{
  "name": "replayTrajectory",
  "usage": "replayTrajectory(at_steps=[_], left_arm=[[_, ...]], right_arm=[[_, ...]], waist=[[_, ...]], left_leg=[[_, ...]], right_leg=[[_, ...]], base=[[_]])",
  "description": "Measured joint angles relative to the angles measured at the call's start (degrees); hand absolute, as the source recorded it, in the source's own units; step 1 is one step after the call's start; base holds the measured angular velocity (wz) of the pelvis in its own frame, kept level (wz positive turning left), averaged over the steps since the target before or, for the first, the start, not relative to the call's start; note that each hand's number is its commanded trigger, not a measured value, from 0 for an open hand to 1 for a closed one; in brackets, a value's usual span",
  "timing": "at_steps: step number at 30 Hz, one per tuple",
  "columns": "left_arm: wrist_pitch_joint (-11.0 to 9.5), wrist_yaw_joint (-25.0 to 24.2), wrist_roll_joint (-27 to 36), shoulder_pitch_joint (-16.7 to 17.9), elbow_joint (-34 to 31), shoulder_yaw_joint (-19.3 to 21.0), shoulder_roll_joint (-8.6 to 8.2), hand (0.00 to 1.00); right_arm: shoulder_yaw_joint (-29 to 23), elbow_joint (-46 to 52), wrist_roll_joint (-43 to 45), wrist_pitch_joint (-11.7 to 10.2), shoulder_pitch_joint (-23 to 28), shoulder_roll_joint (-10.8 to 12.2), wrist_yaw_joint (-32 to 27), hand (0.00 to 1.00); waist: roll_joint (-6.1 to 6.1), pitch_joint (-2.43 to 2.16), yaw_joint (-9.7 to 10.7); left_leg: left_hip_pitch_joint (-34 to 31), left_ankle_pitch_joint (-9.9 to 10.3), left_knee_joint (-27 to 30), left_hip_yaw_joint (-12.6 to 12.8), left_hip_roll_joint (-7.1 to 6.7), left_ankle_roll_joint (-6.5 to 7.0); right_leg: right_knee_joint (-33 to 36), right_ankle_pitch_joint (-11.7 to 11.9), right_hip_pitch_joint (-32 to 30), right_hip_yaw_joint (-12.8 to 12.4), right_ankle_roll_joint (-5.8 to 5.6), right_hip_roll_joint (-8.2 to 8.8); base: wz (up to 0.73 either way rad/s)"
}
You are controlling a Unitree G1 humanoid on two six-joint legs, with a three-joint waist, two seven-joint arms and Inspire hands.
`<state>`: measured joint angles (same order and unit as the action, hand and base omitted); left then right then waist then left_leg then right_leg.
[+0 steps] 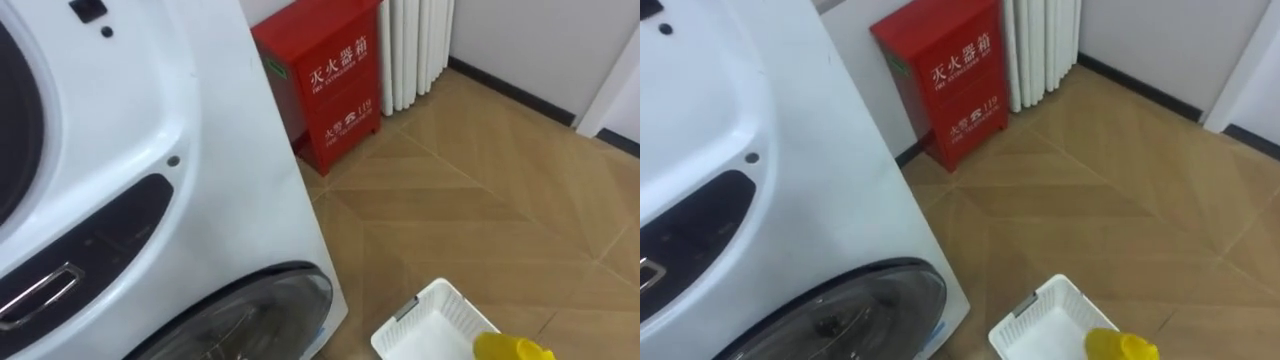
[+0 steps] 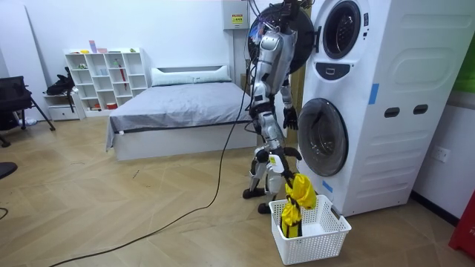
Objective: Pick clothes from washing machine
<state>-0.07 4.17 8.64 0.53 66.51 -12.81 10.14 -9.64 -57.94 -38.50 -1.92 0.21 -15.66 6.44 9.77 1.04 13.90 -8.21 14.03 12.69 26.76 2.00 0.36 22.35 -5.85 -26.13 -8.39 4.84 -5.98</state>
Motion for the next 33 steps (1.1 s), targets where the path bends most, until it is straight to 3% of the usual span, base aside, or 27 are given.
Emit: replayTrajectory(at_steps=[5,7,8,21,26,28,33], left_arm=[[-0.3,0.0,0.2,0.6,-0.2,0.2,-0.01,0.00],[-0.4,0.0,-0.1,1.1,-0.5,0.4,-0.01,0.00],[-0.4,0.0,-0.1,1.6,-0.9,0.7,-0.02,0.00],[-0.6,1.4,-0.2,5.0,-2.2,5.3,-0.04,0.00],[-0.8,1.7,-0.2,5.5,-2.1,5.8,-0.04,0.00],[-0.8,1.7,-0.1,5.5,-1.5,6.0,0.01,0.00],[-0.8,2.9,-0.2,5.7,-1.2,5.9,-0.03,0.00]], right_arm=[[0.2,-4.7,0.0,-0.1,4.9,1.2,0.1,0.00],[0.1,-6.4,0.0,-0.1,5.6,1.7,0.1,0.00],[-0.1,-7.0,0.0,0.0,6.2,2.0,0.1,0.00],[-0.8,-9.2,0.0,0.0,8.0,2.5,1.4,0.00],[-0.6,-9.5,-1.2,0.0,8.8,3.0,1.7,0.00],[-0.6,-9.6,-1.6,0.0,9.0,3.4,1.8,0.00],[0.9,-9.6,-1.2,0.1,9.0,3.8,1.8,0.00]], waist=[[-2.01,0.01,0.1],[-2.65,-0.49,-0.1],[-2.93,-0.52,0.0],[-4.53,-0.88,-0.3],[-5.68,-0.78,-2.1],[-5.71,-0.96,-2.8],[-6.26,-0.87,-3.3]], left_leg=[[1.9,-0.4,-0.1,-2.7,0.42,-0.62],[1.9,-0.4,-0.1,-3.5,0.44,-0.64],[1.9,-0.4,-0.1,-3.6,0.47,-0.64],[5.6,-0.4,-1.6,-6.0,0.44,-0.67],[6.4,-0.5,-2.0,-6.6,0.35,-0.57],[6.5,-0.5,-2.0,-6.6,0.33,-0.57],[6.6,-0.5,-2.0,-7.5,0.26,-0.50]], right_leg=[[-0.9,-0.8,3.2,2.5,0.69,0.48],[-0.8,-1.1,3.4,3.4,0.92,0.79],[-0.8,-1.1,3.4,3.9,0.97,0.95],[-2.7,-1.5,8.2,7.0,0.94,1.73],[-3.7,-1.3,9.4,7.1,0.55,1.73],[-3.7,-1.2,9.5,7.2,0.57,1.85],[-3.8,-1.1,9.9,7.8,0.54,2.15]], base=[[0.25],[0.19],[0.13],[0.11],[0.04],[0.00],[0.07]])
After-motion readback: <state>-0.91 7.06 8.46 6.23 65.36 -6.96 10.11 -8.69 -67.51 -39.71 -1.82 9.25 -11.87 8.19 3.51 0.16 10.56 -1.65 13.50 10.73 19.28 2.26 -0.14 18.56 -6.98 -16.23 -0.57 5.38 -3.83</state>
